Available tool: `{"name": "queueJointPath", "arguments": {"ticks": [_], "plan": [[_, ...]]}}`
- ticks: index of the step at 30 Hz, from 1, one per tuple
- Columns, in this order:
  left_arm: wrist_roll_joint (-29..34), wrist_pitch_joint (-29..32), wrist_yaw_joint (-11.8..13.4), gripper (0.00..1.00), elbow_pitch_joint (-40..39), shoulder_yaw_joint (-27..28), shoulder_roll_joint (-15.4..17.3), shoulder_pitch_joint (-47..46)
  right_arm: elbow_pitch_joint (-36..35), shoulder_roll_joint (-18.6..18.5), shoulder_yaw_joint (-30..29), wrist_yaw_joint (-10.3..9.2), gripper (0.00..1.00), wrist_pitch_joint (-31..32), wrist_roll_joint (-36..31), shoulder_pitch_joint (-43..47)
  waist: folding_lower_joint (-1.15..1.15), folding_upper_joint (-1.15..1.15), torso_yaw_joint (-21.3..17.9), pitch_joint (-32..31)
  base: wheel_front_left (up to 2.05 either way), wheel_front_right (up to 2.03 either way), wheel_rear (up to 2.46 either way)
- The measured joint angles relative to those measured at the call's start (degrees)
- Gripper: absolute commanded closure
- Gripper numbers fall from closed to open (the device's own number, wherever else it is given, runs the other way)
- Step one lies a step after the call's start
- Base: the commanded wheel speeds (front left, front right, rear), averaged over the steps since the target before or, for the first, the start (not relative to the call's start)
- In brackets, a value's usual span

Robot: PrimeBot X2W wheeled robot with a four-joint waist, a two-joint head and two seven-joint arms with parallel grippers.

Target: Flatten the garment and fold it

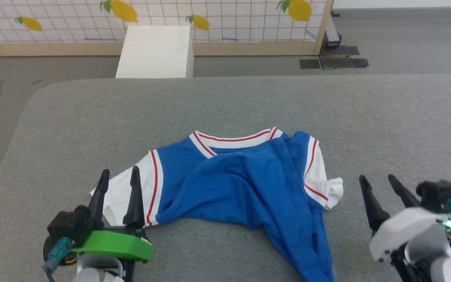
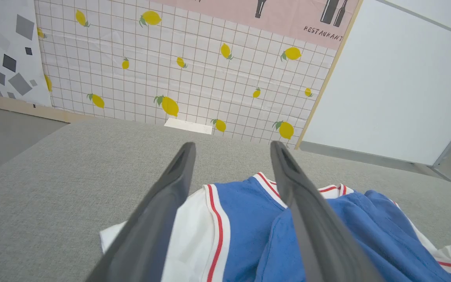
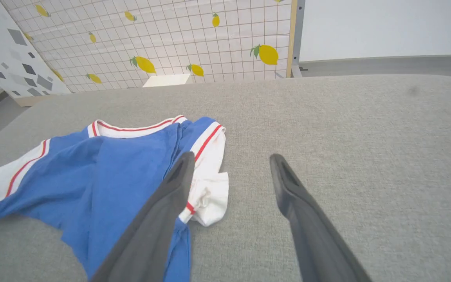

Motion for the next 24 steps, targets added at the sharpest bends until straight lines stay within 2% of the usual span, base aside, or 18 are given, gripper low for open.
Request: {"name": "queueJointPath", "arguments": {"ticks": [6, 11, 15, 16, 17, 18, 21, 24], "plan": [[0.0, 0.0, 0.0, 0.00, -0.7, -0.4, 0.0, -1.8, 14.8, 0.0, 0.1, 0.00, 0.00, 0.2, -2.2, -9.8, 0.00, 0.00, 1.3, 2.1, 0.00, 0.00, 0.00], [0.0, 0.0, 0.0, 0.00, -1.2, -0.5, 0.0, -3.5, 24.8, 0.0, 2.1, 0.01, 0.00, 8.2, -4.2, -15.6, 0.00, 0.00, 2.7, 4.4, 0.00, 0.00, 0.00], [0.0, 0.0, 0.0, 0.00, -1.3, -0.8, 0.0, -4.4, 27.8, 0.0, 4.4, -0.01, 0.01, 16.0, -5.0, -17.7, 0.00, 0.00, 3.9, 5.9, 0.00, 0.00, 0.00], [0.0, 0.0, 0.0, 0.00, -1.3, -0.8, 0.0, -4.5, 27.7, -0.1, 4.6, 0.00, 0.59, 18.4, -5.8, -18.4, 0.00, 0.00, 4.2, 6.2, 0.00, 0.00, 0.00], [0.0, 0.0, 0.0, 0.00, -1.3, -0.9, 0.0, -4.5, 27.3, -0.2, 4.7, 0.00, 0.83, 20.6, -6.6, -18.9, 0.00, 0.00, 4.4, 6.5, 0.00, 0.00, 0.00], [0.0, 0.0, 0.0, 0.00, -1.3, -0.9, 0.0, -4.5, 26.6, -0.2, 4.6, 0.00, 1.00, 22.1, -7.4, -19.2, 0.00, 0.00, 4.7, 6.7, 0.00, 0.00, 0.00], [0.0, 0.0, 0.0, 0.00, -1.3, -0.9, 0.0, -4.5, 24.1, -0.1, 3.4, 0.05, 1.00, 23.0, -9.7, -19.1, 0.00, 0.00, 5.1, 6.7, 0.00, 0.00, 0.00], [0.0, 0.0, 0.0, 0.00, -1.2, -0.9, 0.0, -4.4, 21.5, -1.1, -0.6, 0.04, 1.00, 19.7, -12.6, -19.0, 0.00, 0.00, 4.9, 6.0, 0.00, 0.00, 0.00]]}}
